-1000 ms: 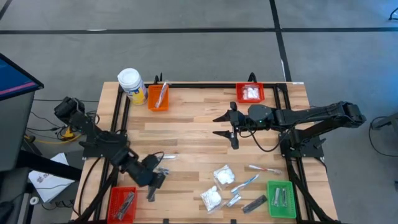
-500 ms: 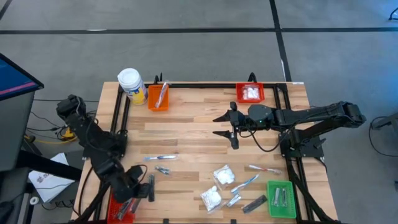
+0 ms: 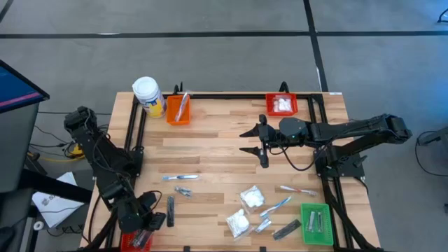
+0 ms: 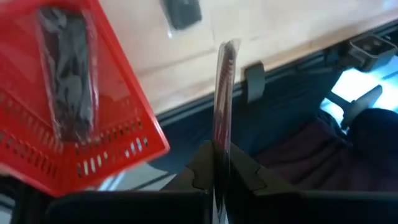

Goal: Pick & Place Travel size toiletries
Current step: Put the top comb into the bottom red bin

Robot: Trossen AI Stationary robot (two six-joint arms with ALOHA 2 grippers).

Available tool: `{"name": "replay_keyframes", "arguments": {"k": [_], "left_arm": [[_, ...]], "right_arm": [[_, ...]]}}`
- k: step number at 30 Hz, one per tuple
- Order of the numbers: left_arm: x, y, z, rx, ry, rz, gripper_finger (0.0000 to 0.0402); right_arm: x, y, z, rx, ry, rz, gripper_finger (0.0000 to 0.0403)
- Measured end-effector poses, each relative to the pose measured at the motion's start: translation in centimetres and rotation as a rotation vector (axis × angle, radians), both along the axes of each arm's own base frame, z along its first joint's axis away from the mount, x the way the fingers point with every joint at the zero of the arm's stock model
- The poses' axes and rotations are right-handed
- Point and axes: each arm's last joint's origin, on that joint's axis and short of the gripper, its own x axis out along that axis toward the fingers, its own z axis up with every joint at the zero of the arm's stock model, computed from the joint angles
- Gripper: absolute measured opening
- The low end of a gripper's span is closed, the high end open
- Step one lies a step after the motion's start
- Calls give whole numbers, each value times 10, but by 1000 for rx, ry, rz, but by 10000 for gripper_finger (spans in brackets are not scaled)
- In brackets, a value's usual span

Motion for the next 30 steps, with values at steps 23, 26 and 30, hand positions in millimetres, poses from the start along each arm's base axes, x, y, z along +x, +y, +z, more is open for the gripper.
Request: {"name": "replay_keyframes", "arguments": {"k": [23, 26, 30], "left_arm": [[-5, -23, -49, 80, 456, -151, 3], [-6, -26, -56, 101, 487, -163, 4], [-6, -25, -60, 149, 468, -167, 5]], "right_arm": [[0, 0, 0, 0, -2, 1, 225], [0, 0, 0, 0, -2, 1, 225], [0, 1, 0, 0, -2, 2, 225]]}}
